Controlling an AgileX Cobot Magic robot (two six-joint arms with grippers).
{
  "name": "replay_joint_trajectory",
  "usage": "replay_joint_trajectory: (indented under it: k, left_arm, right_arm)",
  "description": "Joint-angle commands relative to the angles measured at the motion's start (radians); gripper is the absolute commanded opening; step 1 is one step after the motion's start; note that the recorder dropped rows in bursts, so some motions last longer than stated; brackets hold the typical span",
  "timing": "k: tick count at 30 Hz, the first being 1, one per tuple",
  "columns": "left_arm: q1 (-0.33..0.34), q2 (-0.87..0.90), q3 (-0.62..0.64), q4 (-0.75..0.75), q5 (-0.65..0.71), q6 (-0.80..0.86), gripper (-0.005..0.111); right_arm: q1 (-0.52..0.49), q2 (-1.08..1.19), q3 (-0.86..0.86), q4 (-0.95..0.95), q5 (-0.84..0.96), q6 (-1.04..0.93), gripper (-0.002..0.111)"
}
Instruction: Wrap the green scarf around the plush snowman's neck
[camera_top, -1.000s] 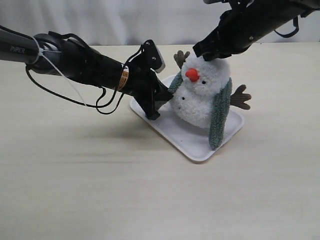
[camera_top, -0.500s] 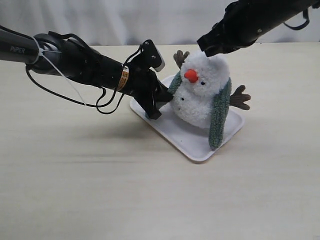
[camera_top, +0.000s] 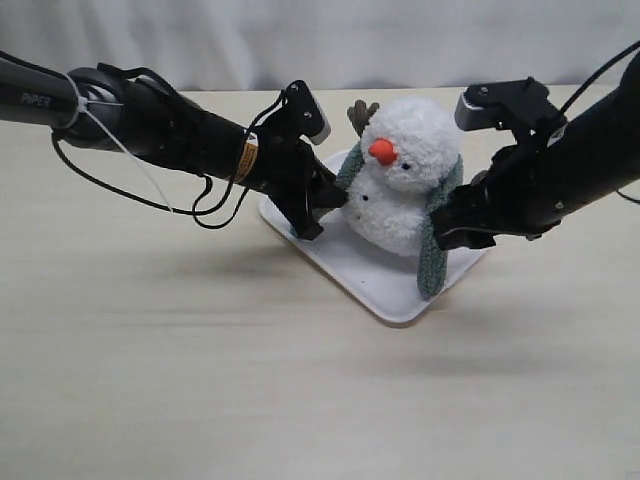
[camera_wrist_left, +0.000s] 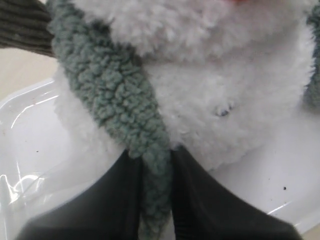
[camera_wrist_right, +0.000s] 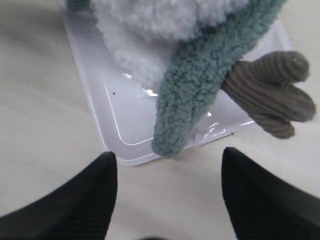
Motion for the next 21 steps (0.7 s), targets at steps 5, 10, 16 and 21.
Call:
replay_joint_trajectory:
  k: [5, 10, 16, 21]
  left_arm:
    - [-0.001, 0.0, -0.002, 0.002, -0.035, -0.005, 0.019]
    - [-0.001, 0.0, -0.002, 0.002, -0.035, -0.002, 0.019]
    - [-0.001, 0.0, -0.002, -0.001, -0.035, -0.003, 0.019]
    - [-0.001, 0.0, -0.004, -0.005, -0.035, -0.003, 0.019]
  right_arm:
    - [0.002, 0.172, 0.023, 0.156, -0.128, -0.056, 0.041]
    - [0.002, 0.238, 0.025, 0.37, -0.155, -0.291, 0.007]
    - [0.002, 0.301, 0.025, 0.432, -0.15, -0.333, 0.004]
    - [0.002, 0.311, 0.025, 0.492, -0.127, -0.39, 0.004]
